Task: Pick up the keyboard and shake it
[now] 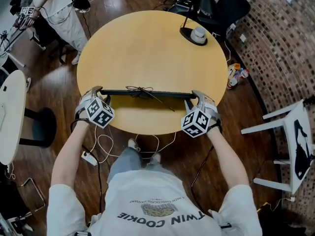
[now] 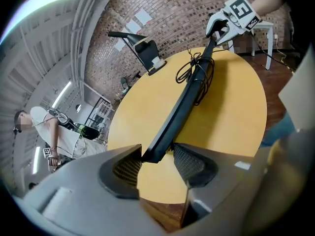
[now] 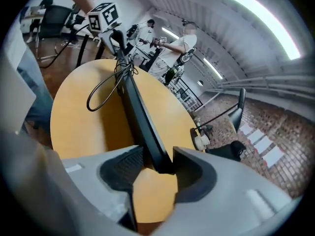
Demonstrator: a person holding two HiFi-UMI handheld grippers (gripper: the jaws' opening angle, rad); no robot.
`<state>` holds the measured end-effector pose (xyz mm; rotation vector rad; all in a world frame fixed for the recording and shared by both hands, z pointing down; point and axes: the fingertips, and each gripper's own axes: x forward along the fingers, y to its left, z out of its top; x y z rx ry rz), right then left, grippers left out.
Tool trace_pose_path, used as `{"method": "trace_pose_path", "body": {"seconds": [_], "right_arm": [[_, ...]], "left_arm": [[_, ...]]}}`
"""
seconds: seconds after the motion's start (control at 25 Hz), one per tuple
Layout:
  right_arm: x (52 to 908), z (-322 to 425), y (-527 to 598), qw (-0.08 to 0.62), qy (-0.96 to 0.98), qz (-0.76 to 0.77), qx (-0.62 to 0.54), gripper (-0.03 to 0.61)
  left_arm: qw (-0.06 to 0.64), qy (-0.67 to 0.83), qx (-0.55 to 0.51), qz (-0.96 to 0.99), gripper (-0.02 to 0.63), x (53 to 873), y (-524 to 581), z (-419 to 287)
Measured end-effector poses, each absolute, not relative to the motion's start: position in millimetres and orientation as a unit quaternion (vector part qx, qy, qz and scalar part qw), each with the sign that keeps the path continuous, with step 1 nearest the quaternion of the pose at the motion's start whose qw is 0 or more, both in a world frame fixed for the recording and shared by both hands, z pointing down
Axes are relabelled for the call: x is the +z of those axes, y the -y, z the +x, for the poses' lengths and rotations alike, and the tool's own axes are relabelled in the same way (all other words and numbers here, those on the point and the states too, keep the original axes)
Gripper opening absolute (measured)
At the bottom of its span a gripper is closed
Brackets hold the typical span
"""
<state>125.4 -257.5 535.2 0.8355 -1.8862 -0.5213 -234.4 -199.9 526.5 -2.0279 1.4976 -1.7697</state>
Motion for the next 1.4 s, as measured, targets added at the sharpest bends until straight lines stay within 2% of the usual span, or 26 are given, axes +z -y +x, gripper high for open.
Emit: {"method": "trace_pose_path", "body": {"seconds": [0.48, 0.56, 0.8, 1.24, 1.4], "right_arm": [[552.1, 127.7, 231.2, 0.520, 0.743, 0.331, -0.260, 0.158], [560.5, 127.3, 223.0, 0.533, 0.737, 0.323, -0.260, 0.149], [589.6, 129.2, 199.6, 0.576, 0.713, 0.301, -0.263, 0.123], [622.4, 130.4, 188.5, 0.626, 0.691, 0.270, -0.241, 0.123], [628.0, 133.1, 185.0, 0.640, 0.685, 0.264, -0.227, 0.123]], "left_arm": [[0.083, -0.458, -0.619, -0.632, 0.189, 544.2, 173.9, -233.7], [0.087, -0.443, -0.632, -0.630, 0.137, 553.3, 165.3, -235.5], [0.090, -0.406, -0.656, -0.630, 0.135, 588.0, 141.9, -236.3], [0.093, -0.392, -0.669, -0.625, 0.141, 609.3, 135.9, -237.3], [0.081, -0.377, -0.677, -0.627, 0.121, 617.5, 127.5, -236.7]]}}
